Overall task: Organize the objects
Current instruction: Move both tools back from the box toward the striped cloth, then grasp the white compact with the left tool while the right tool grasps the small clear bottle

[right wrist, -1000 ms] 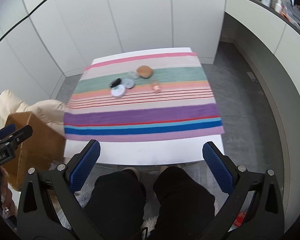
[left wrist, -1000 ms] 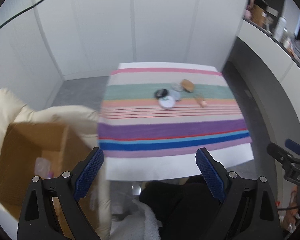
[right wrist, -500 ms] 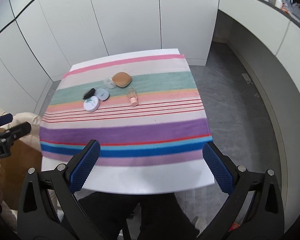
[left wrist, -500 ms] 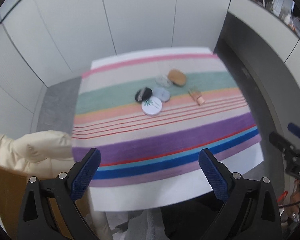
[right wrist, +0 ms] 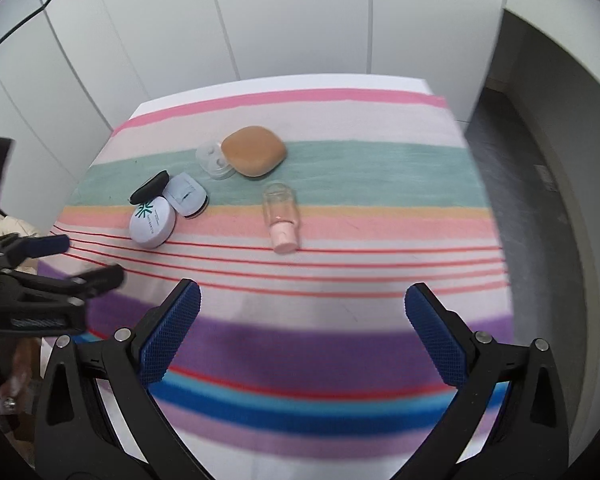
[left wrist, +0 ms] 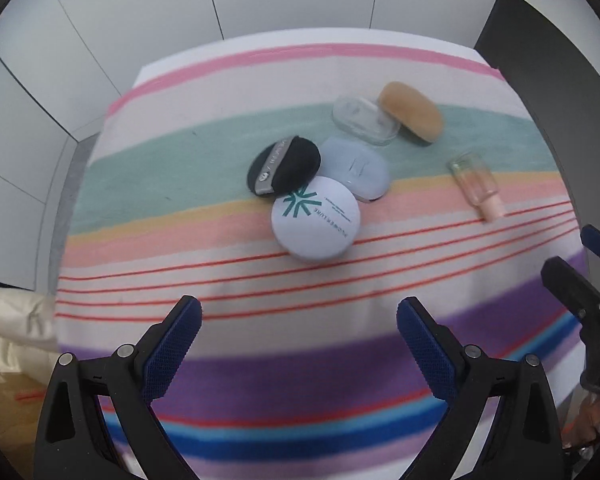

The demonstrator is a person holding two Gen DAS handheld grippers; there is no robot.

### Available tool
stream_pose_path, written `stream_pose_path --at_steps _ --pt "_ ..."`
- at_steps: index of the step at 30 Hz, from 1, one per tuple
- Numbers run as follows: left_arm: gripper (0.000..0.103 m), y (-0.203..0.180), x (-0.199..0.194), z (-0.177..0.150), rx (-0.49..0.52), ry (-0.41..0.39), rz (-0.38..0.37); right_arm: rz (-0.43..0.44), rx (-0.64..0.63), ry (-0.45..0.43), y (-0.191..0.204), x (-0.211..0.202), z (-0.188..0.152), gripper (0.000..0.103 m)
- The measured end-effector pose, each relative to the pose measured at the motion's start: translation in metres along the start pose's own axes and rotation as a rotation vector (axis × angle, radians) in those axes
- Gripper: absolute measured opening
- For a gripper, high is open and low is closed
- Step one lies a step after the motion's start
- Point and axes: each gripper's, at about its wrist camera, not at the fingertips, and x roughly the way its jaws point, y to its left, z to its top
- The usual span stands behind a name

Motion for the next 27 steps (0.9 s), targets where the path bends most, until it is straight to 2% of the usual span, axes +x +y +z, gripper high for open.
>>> stream_pose_path --at_steps 3,11,13,14,15,16,17,18,20,24,27 --pt "0.099 0.003 0.013 0.007 -0.036 -0.024 -0.014 -0.001 -0.004 0.004 -0.004 0.023 0.006 0.103" --pt "0.101 -0.003 0.045 0.035 -0.072 -0.076 0.026 -0.034 -0.057 0.006 0.005 0.073 0.031 0.101" --pt "0.100 -0.006 0.046 0.037 -0.072 -0.111 0.037 -0.035 -0.063 0.021 0.008 0.082 0.034 0.087" --pt "0.098 -0.007 0.045 0.037 -0.069 -0.122 0.035 -0.036 -0.067 0.034 0.009 0.088 0.035 0.084" --pt "0.088 -0.009 0.043 0.037 -0.067 -0.141 0.025 -0.068 -0.091 0.020 0.014 0.090 0.035 0.075" --pt "0.069 -0.011 0.040 0.036 -0.062 -0.157 0.016 -0.073 -0.115 0.004 0.019 0.090 0.034 0.061" --pt "0.058 -0.014 0.037 0.036 -0.049 -0.167 0.022 -0.067 -0.124 0.001 0.021 0.089 0.035 0.052" --pt "0.058 -0.018 0.035 0.037 -0.031 -0.165 0.053 -0.068 -0.131 0.005 0.024 0.088 0.036 0.030" --pt "0.058 -0.024 0.034 0.037 -0.009 -0.156 0.086 -0.069 -0.136 0.019 0.026 0.088 0.037 0.028" --pt "0.058 -0.017 0.033 0.038 -0.052 -0.118 0.052 -0.084 -0.104 0.033 0.024 0.087 0.038 0.028" --pt "0.058 -0.014 0.028 0.038 -0.064 -0.122 0.056 -0.090 -0.083 0.054 0.019 0.085 0.039 0.028"
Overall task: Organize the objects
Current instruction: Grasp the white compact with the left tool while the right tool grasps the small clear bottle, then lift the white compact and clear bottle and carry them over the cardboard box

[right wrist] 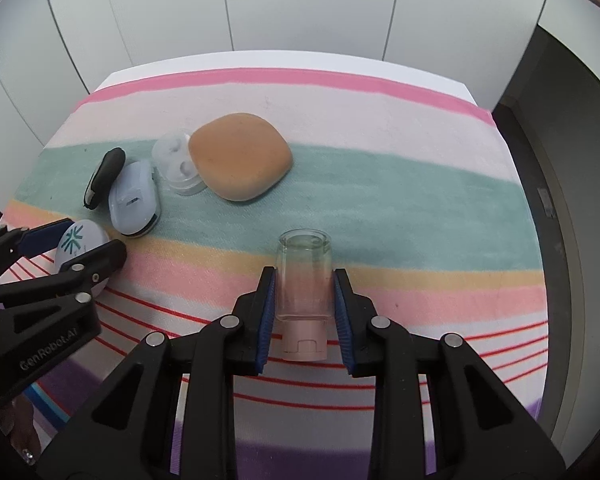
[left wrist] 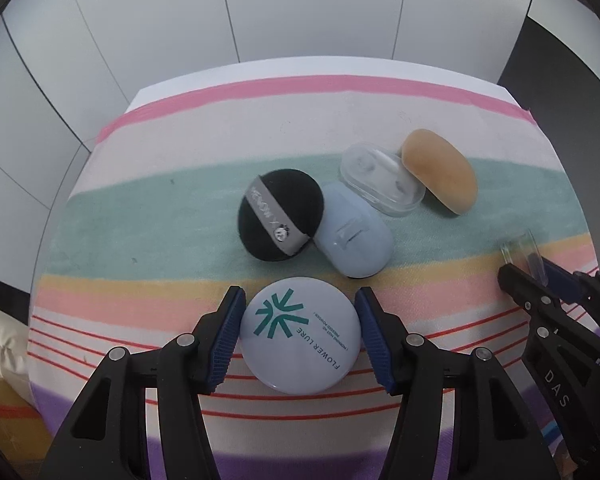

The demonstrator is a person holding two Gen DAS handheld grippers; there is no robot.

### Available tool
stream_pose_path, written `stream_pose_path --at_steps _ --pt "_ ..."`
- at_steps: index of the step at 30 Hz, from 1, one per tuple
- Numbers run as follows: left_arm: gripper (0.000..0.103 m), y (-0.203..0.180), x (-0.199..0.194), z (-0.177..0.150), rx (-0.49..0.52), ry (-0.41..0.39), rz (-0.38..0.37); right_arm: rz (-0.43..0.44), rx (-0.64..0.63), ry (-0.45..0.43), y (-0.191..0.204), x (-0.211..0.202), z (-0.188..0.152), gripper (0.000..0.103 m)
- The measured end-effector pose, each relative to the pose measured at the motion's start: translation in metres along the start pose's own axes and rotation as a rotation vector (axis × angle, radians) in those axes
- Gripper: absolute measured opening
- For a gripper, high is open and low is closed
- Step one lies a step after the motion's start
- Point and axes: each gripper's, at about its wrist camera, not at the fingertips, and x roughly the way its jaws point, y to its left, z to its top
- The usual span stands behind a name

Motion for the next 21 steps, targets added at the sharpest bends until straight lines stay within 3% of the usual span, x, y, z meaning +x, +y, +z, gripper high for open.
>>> stream_pose_path --at_steps 11,14,21 --pt "0.058 0.006 -0.051 0.018 -0.016 -0.057 0.026 -0.002 0.031 0.017 -0.005 -0.033 0.013 0.028" --pt "0.058 0.008 -0.075 0.028 0.004 -0.081 0.064 -0.022 0.018 -0.005 -0.002 -0.060 0.025 0.028" --pt "0.058 0.025 -0.154 0.044 -0.001 -0.163 0.049 -0.060 0.009 -0.079 0.003 -0.144 0.056 0.028"
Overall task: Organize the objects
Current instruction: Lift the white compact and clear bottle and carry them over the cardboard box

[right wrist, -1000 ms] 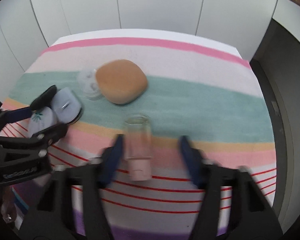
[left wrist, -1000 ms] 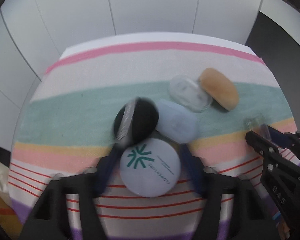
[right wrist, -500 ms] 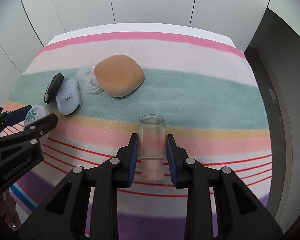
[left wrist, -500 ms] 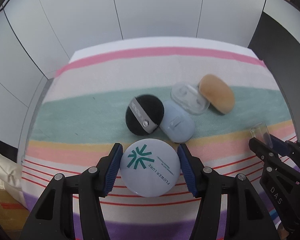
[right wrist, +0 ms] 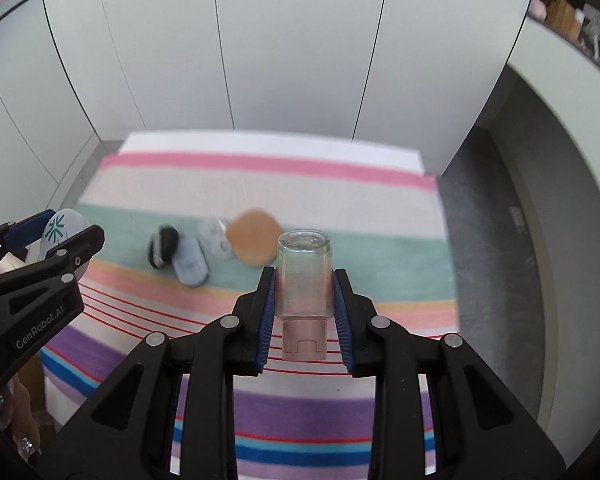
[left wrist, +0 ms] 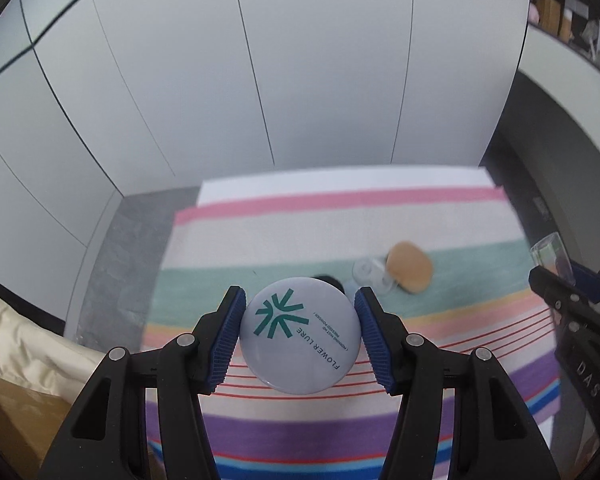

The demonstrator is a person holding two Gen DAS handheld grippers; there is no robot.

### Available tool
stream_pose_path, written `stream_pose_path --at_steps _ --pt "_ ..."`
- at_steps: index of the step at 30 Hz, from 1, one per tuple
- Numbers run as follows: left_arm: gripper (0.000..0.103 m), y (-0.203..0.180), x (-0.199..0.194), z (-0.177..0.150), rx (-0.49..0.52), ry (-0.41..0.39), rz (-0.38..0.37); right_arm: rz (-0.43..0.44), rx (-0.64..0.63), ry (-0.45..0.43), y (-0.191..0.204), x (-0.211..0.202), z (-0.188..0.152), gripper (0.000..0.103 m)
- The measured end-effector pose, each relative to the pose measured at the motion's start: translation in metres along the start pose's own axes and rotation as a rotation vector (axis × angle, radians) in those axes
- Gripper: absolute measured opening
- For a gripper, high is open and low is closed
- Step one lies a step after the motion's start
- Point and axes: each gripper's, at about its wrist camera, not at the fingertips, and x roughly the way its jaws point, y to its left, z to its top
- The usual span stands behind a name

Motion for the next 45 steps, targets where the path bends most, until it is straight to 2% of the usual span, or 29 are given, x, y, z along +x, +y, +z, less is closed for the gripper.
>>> stream_pose_path --at_steps 10,14,19,27,35,38,42,45 --pt "0.058 0.025 -0.104 0.034 -0.056 -0.052 -0.017 -0.011 -0.020 -0.113 0.012 -0.125 0.040 0.028" --pt "0.058 0.029 -0.134 0.038 -0.045 -0.084 0.004 -0.001 -0.019 -0.159 0.019 -0.171 0.049 0.028" --pt "0.058 0.033 -0.157 0.037 -0.049 -0.093 0.026 -0.014 -0.015 -0.206 0.024 -0.204 0.050 0.028" --pt "0.058 0.028 -0.181 0.031 -0.026 -0.121 0.039 -0.016 -0.003 -0.210 0.021 -0.219 0.044 0.028" --pt "0.058 0.027 -0.231 -0.018 0.018 -0.123 0.018 0.029 0.003 -0.190 0.015 -0.244 0.005 0.028" --pt "0.058 0.030 -0.248 -0.036 0.021 -0.126 -0.016 0.044 0.020 -0.170 0.009 -0.253 -0.016 0.028" --pt "0.058 0.034 -0.269 -0.056 0.027 -0.159 0.000 0.052 0.035 -0.162 0.006 -0.267 -0.047 0.028" --pt "0.058 0.039 -0.282 -0.073 0.015 -0.148 -0.019 0.072 0.056 -0.162 0.002 -0.279 -0.070 0.028"
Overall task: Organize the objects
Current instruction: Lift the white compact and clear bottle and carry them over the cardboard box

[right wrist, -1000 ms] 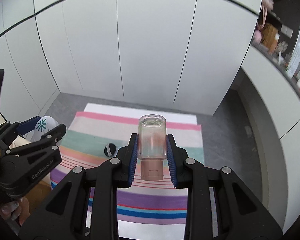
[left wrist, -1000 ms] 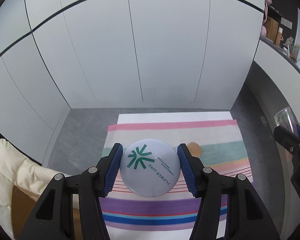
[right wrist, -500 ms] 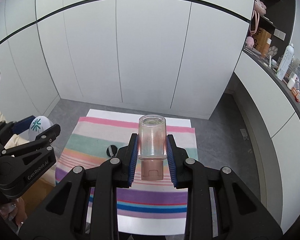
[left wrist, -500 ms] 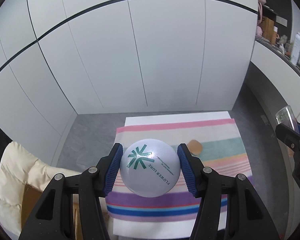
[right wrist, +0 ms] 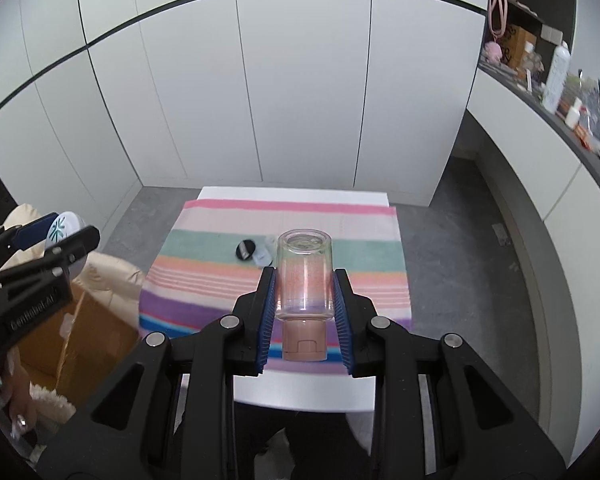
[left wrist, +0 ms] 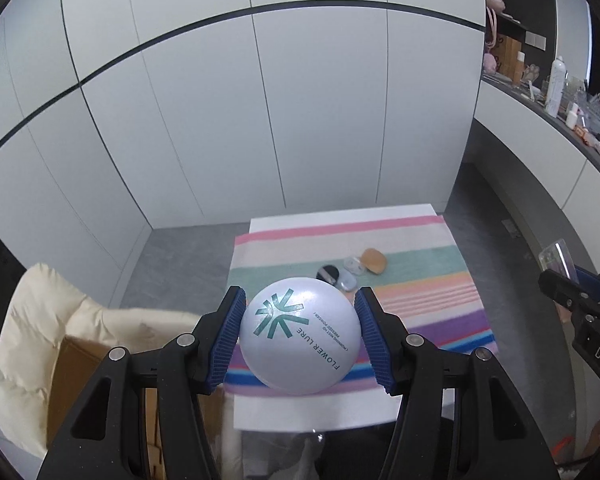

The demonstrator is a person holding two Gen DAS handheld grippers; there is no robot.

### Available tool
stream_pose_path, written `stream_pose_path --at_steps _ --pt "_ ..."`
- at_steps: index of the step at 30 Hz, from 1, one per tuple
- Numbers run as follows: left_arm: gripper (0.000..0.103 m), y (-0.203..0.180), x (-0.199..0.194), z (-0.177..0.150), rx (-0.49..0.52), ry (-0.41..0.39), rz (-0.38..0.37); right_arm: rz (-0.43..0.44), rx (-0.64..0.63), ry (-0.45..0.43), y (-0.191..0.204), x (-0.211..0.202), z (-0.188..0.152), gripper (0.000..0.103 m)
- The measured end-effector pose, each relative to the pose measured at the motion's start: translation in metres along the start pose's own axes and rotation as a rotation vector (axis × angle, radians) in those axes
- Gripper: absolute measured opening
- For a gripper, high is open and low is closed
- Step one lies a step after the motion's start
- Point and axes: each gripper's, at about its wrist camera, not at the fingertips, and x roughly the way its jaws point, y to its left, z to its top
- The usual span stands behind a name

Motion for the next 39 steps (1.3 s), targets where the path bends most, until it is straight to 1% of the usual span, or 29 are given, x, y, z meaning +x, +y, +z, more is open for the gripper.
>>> stream_pose_path --at_steps 4,8,10,13,14,18,23,28,34,39 --pt "0.058 0.000 -0.017 -0.025 -0.010 0.013 -0.001 -0.018 0.002 -0.010 -0.004 -0.020 -0.028 0.028" --pt "0.058 0.001 -0.024 -0.053 -0.017 0.045 -0.028 0.003 0.050 0.026 -0.013 -0.031 -0.063 0.028" --pt "0.058 0.002 -0.026 -0.065 -0.021 0.068 -0.039 -0.008 0.059 0.034 -0.017 -0.038 -0.078 0.028" --pt "0.058 -0.002 -0.028 -0.077 -0.007 0.101 -0.048 -0.046 0.070 0.058 -0.024 -0.045 -0.099 0.028" --pt "0.058 -0.004 -0.028 -0.080 0.000 0.101 -0.044 -0.046 0.087 0.072 -0.028 -0.047 -0.108 0.028" --pt "0.058 -0.017 -0.029 -0.086 0.029 0.107 -0.077 -0.036 0.111 0.107 -0.036 -0.052 -0.126 0.028" --pt "0.058 -0.025 -0.029 -0.089 0.059 0.104 -0.090 -0.061 0.113 0.106 -0.039 -0.057 -0.131 0.028" --pt "0.058 -0.011 -0.026 -0.087 0.044 0.113 -0.085 -0.067 0.102 0.114 -0.037 -0.056 -0.129 0.028" --pt "0.058 0.015 -0.027 -0.088 0.001 0.114 -0.062 -0.044 0.054 0.127 -0.014 -0.047 -0.119 0.028" --pt "0.058 0.047 -0.031 -0.096 -0.054 0.119 -0.020 -0.003 -0.008 0.134 0.018 -0.039 -0.116 0.028"
